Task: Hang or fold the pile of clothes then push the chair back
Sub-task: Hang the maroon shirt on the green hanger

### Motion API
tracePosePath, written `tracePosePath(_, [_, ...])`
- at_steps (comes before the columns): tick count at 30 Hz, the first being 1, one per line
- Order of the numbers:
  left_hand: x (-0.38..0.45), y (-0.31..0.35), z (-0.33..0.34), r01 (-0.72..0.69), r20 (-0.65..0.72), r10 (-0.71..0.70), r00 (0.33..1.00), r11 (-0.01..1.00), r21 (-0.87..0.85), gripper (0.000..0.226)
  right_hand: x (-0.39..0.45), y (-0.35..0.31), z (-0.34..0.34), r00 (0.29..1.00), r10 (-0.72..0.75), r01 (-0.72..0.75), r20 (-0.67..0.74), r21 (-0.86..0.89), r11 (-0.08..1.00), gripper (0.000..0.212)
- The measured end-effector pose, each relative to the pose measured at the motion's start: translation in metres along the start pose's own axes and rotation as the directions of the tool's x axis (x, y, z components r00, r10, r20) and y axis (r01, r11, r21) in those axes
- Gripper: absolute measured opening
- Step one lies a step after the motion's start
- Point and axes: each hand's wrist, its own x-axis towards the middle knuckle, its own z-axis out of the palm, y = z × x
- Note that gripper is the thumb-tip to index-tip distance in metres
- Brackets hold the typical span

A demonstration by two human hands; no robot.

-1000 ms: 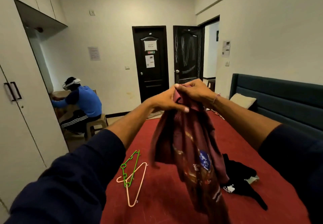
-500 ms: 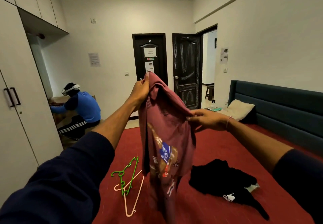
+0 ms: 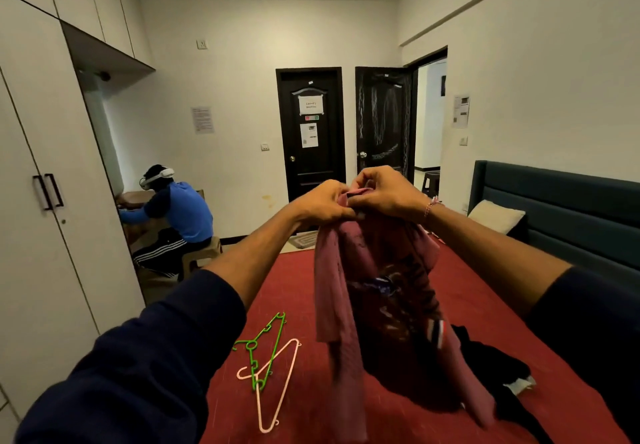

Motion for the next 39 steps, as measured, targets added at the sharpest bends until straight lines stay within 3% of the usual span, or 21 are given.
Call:
tracePosePath(2, [0.002,-0.007,0.004,-0.008,-0.006,0.008,1.000,1.000,-0.010,0.019,-0.005,0.008,-0.004,0.999,0.014,-0.007,0.050,-0.136,0.991,0.026])
tracePosePath(3, [0.001,-0.008,0.005,-0.007,-0.038,0.007,0.999,1.000,-0.013,0.018,-0.010,0.013,-0.008,0.988,0.056,-0.032,0.143,-0.168,0.985,0.030])
tracePosePath(5, [-0.001,-0.011,0.006,-0.013,-0.132,0.005,0.991,0.998,-0.062,0.015,-0.021,0.028,-0.013,0.904,0.163,-0.080,0.395,-0.217,0.973,0.036])
tracePosePath(7, [0.000,-0.016,0.004,0.016,-0.228,-0.042,0.973,0.993,-0.115,0.019,-0.030,0.043,-0.017,0.841,0.220,-0.104,0.495,-0.250,0.963,0.034])
tracePosePath(10, [0.004,-0.028,-0.003,0.094,-0.280,-0.127,0.951,0.987,-0.127,0.022,-0.033,0.049,-0.026,0.899,0.206,-0.207,0.387,-0.039,0.978,0.018])
tracePosePath(12, [0.004,-0.030,-0.005,0.114,-0.279,-0.155,0.948,0.981,-0.158,0.015,-0.029,0.045,-0.030,0.925,0.172,-0.225,0.340,0.123,0.967,0.019])
tracePosePath(14, [0.001,-0.023,-0.005,0.088,-0.192,-0.135,0.972,0.968,-0.236,0.030,-0.023,0.037,-0.029,0.948,0.078,-0.136,0.309,0.168,0.976,0.022])
tracePosePath(16, [0.002,-0.012,-0.001,0.045,-0.068,-0.064,0.996,0.966,-0.253,0.054,-0.017,0.029,-0.022,0.966,-0.030,0.000,0.256,0.116,0.993,0.019])
tracePosePath(17, [0.002,-0.007,0.001,0.026,-0.027,-0.034,0.999,0.968,-0.252,0.056,-0.014,0.024,-0.019,0.973,-0.061,0.040,0.224,0.096,0.995,0.016])
tracePosePath(20, [-0.001,0.005,0.001,-0.004,0.060,0.020,0.998,0.968,-0.250,0.022,-0.007,0.015,-0.017,0.982,-0.027,0.007,0.187,0.103,0.995,0.019])
tracePosePath(22, [-0.003,0.005,-0.002,-0.001,0.091,0.024,0.996,0.971,-0.240,0.003,-0.007,0.020,-0.023,0.954,0.092,-0.125,0.285,0.099,0.987,0.031])
tracePosePath(25, [-0.003,-0.005,-0.007,-0.014,-0.025,0.010,1.000,0.987,-0.163,0.013,-0.017,0.032,-0.035,0.794,0.246,-0.283,0.556,-0.019,0.959,0.036])
tracePosePath(27, [-0.001,-0.020,-0.012,0.002,-0.119,-0.022,0.993,0.987,-0.161,0.018,-0.025,0.039,-0.040,0.750,0.279,-0.300,0.599,-0.068,0.952,0.028])
tracePosePath(30, [-0.002,-0.038,-0.019,0.077,-0.166,-0.119,0.979,0.969,-0.236,0.021,-0.027,0.045,-0.049,0.823,0.224,-0.252,0.521,-0.016,0.967,0.020])
tracePosePath(34, [-0.006,-0.022,-0.012,0.209,0.138,-0.180,0.974,0.950,-0.233,0.045,-0.019,0.033,-0.048,0.929,0.046,-0.088,0.368,0.098,0.991,0.014])
tracePosePath(37, [-0.001,-0.003,0.004,0.143,0.182,-0.093,0.979,0.946,-0.290,0.033,-0.010,0.022,-0.032,0.934,-0.115,0.108,0.337,0.039,0.993,0.014])
tracePosePath(39, [0.001,-0.003,0.008,0.114,0.224,-0.035,0.974,0.930,-0.348,0.016,-0.008,0.020,-0.028,0.929,-0.110,0.113,0.354,0.014,0.994,0.019])
